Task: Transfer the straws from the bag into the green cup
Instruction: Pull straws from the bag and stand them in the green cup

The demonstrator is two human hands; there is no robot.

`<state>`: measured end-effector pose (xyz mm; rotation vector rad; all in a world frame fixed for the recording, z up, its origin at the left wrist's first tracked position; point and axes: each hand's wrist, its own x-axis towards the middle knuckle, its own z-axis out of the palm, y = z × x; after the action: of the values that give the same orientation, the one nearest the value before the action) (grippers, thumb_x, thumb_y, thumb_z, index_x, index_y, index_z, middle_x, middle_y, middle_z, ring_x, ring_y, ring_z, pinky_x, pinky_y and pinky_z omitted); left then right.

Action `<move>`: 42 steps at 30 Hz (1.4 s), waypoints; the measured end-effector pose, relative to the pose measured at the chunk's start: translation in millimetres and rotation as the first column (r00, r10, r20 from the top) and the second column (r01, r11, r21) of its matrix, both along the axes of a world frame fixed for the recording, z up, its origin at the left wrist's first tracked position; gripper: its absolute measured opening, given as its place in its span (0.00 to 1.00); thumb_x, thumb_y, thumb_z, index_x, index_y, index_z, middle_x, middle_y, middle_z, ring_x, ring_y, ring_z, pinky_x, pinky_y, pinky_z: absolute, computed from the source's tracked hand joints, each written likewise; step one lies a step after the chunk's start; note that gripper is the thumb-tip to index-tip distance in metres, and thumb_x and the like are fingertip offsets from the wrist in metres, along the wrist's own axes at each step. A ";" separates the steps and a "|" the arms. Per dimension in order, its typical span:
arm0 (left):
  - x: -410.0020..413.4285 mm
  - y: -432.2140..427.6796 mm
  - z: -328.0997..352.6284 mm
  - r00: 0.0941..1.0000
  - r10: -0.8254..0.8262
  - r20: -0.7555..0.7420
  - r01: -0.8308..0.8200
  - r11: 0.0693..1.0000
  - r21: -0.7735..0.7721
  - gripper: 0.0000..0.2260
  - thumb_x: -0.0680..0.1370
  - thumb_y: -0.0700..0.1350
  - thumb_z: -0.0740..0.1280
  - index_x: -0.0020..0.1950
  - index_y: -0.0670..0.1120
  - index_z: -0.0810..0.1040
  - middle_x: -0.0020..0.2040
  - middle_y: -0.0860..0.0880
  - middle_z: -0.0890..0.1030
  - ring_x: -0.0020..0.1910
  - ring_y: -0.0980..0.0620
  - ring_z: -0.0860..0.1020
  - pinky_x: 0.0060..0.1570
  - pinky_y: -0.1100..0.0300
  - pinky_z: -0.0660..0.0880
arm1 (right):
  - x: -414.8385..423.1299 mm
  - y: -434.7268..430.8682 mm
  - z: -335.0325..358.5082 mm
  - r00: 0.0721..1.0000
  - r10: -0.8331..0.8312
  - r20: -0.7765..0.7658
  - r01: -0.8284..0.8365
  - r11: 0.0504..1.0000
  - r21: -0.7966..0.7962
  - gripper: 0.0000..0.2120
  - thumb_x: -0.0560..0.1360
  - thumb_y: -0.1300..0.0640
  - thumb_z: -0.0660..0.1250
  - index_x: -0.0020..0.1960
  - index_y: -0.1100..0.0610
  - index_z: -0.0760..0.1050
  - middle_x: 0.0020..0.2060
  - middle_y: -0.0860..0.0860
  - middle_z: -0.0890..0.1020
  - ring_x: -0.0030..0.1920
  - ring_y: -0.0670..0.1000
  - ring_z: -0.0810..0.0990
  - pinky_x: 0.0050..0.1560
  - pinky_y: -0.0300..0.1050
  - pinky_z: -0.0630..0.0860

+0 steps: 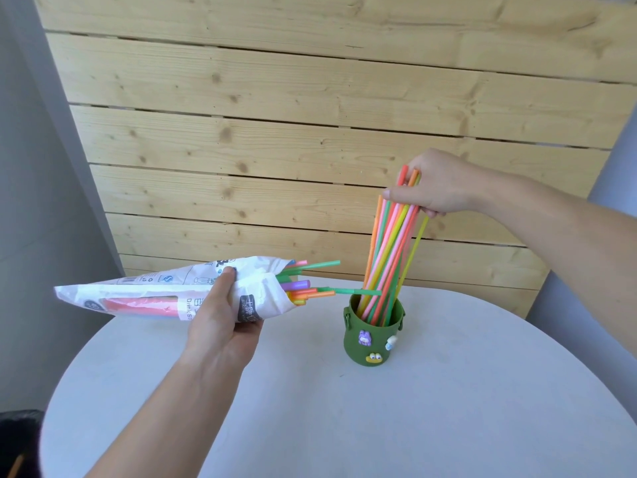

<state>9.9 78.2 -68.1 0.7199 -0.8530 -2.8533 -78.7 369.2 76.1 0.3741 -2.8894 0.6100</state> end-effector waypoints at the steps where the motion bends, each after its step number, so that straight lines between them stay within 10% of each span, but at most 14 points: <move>1: 0.4 -0.5 -0.3 1.000 -0.003 -0.004 0.003 1.000 -0.002 0.10 0.80 0.43 0.73 0.61 0.46 0.79 0.50 0.50 0.89 0.38 0.56 0.88 0.37 0.58 0.84 | 2.0 -0.2 -2.1 1.000 0.000 -0.008 0.000 1.000 0.003 0.18 0.75 0.42 0.70 0.37 0.56 0.77 0.17 0.47 0.75 0.17 0.44 0.71 0.20 0.37 0.70; 29: 2.5 -2.7 2.6 1.000 -0.013 -0.010 0.013 1.000 -0.002 0.16 0.80 0.44 0.73 0.67 0.46 0.78 0.57 0.50 0.87 0.51 0.54 0.87 0.47 0.56 0.83 | 27.2 -18.1 -35.0 0.966 -0.239 -0.101 0.189 0.915 -0.356 0.15 0.70 0.48 0.78 0.31 0.51 0.75 0.29 0.44 0.72 0.30 0.45 0.71 0.31 0.41 0.64; 42: 1.5 -3.0 1.2 1.000 -0.017 -0.008 0.017 1.000 -0.001 0.14 0.80 0.44 0.73 0.65 0.46 0.79 0.55 0.50 0.88 0.48 0.55 0.88 0.39 0.58 0.84 | 29.6 -9.8 -33.9 0.959 -0.284 -0.027 0.175 0.660 -0.731 0.08 0.67 0.50 0.81 0.37 0.51 0.82 0.36 0.44 0.81 0.42 0.44 0.78 0.48 0.43 0.72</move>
<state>11.4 75.2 -66.9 0.7040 -0.8631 -2.8683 -49.1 359.4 42.1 -0.0733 -2.2403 1.5133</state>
